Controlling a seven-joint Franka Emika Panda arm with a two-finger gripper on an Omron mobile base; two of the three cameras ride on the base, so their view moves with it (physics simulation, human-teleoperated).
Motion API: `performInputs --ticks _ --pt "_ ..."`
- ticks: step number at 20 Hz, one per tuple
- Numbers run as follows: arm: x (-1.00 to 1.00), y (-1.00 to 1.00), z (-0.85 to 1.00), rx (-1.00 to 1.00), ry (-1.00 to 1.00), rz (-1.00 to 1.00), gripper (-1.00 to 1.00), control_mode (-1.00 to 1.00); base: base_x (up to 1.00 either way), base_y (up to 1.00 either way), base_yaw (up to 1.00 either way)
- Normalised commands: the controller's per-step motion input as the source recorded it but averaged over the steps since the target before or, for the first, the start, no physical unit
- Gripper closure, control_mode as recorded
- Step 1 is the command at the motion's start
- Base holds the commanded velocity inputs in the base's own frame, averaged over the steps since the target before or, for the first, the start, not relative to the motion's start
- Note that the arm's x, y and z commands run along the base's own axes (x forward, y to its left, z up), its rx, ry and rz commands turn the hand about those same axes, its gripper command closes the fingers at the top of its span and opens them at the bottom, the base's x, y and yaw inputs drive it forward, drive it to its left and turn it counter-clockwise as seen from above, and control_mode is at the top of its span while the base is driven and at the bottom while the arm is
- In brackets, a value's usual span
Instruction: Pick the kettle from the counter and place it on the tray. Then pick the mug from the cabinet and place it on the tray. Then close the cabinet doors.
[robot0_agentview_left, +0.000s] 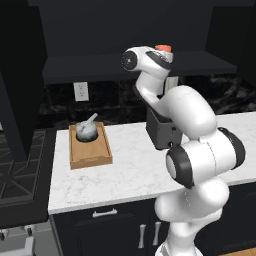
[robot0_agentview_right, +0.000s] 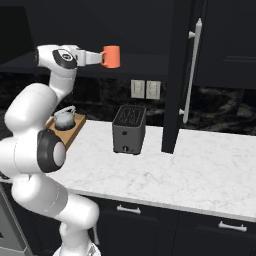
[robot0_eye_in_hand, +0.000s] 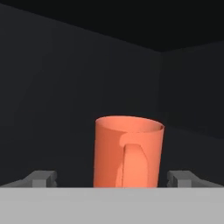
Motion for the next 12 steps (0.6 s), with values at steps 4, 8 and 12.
performInputs --ticks 4,8,12 --pt "0.12 -0.26 -0.07 0.06 0.0 -0.01 -1.0 -1.0 0.0 0.0 0.0" --pt "0.0 -0.53 -0.1 0.13 0.0 0.0 -1.0 -1.0 0.0 0.0 0.0" --pt "0.0 -0.37 -0.03 0.1 0.0 0.0 -1.0 -1.0 0.0 0.0 0.0"
